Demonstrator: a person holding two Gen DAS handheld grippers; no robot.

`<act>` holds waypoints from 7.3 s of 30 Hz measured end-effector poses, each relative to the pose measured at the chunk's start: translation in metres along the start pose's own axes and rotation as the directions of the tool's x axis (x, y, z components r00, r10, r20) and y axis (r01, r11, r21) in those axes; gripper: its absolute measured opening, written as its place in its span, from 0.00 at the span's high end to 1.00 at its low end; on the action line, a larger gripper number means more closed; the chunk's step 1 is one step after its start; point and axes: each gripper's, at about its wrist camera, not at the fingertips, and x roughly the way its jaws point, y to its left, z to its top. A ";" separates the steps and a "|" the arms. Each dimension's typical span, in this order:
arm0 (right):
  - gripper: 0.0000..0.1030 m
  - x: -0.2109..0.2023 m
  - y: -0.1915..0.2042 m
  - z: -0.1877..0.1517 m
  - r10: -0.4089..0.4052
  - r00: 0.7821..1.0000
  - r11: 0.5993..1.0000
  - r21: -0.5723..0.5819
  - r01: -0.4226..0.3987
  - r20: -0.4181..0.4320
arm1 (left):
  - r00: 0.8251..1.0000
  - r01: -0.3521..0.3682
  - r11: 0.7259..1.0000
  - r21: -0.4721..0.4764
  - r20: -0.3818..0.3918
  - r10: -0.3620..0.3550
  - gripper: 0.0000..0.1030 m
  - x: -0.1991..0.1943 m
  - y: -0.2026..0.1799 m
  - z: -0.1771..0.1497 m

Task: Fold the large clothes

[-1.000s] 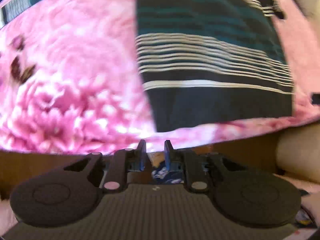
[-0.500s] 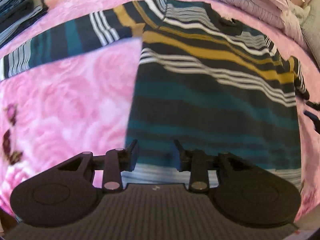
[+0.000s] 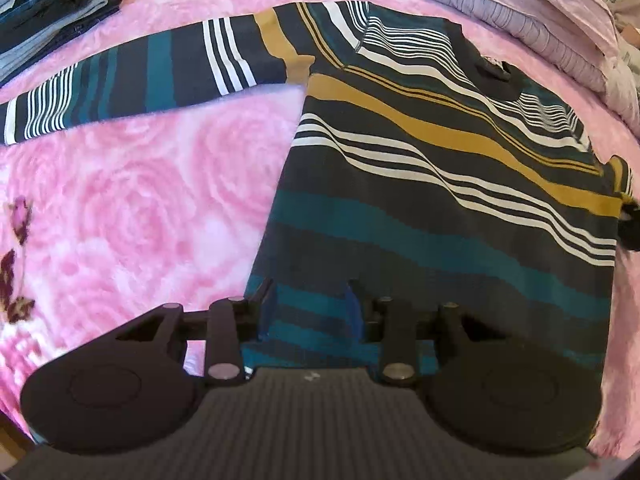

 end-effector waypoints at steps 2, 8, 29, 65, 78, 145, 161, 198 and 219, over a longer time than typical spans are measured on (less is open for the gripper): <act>0.98 -0.029 0.036 0.012 -0.121 0.988 0.889 -0.433 0.149 0.093 | 1.000 -0.014 1.000 0.010 0.000 0.014 0.69 -0.002 0.000 0.002; 0.98 -0.106 0.064 0.018 -0.126 0.754 -0.035 -0.763 0.646 0.644 | 1.000 -0.023 0.999 0.044 0.006 0.023 0.69 -0.004 -0.007 0.007; 0.21 -0.115 -0.123 0.012 -0.395 0.915 0.774 -0.505 0.381 0.085 | 0.998 -0.047 0.995 0.090 -0.046 0.052 0.64 0.002 -0.024 0.004; 1.00 -0.174 -0.304 0.104 -0.551 0.833 0.829 0.081 0.553 -0.051 | 0.993 -0.078 0.984 0.161 -0.070 0.090 0.58 0.031 -0.061 0.009; 0.62 -0.192 -0.274 0.017 -0.413 0.909 0.818 0.413 0.399 -0.060 | 0.968 -0.244 0.966 -0.083 0.035 0.248 0.51 0.003 0.042 0.024; 0.62 0.094 0.178 -0.011 0.010 0.999 0.798 -0.602 -0.028 -0.033 | 0.909 0.165 0.797 0.581 0.224 -0.351 0.78 0.123 -0.091 0.276; 0.58 0.064 0.175 -0.036 -0.127 0.991 0.842 -0.533 0.082 -0.048 | 0.939 0.012 0.965 0.262 0.330 -0.101 0.75 0.091 0.034 0.258; 0.51 -0.229 0.033 -0.322 -0.307 0.894 0.828 -0.555 0.081 -0.327 | 0.995 0.016 0.934 0.356 -0.102 0.022 0.51 -0.067 0.003 -0.156; 0.42 -0.520 0.123 -0.235 0.010 0.975 0.866 -0.486 -0.118 -0.220 | 0.977 -0.004 0.944 0.329 0.202 -0.066 0.27 -0.396 -0.067 -0.177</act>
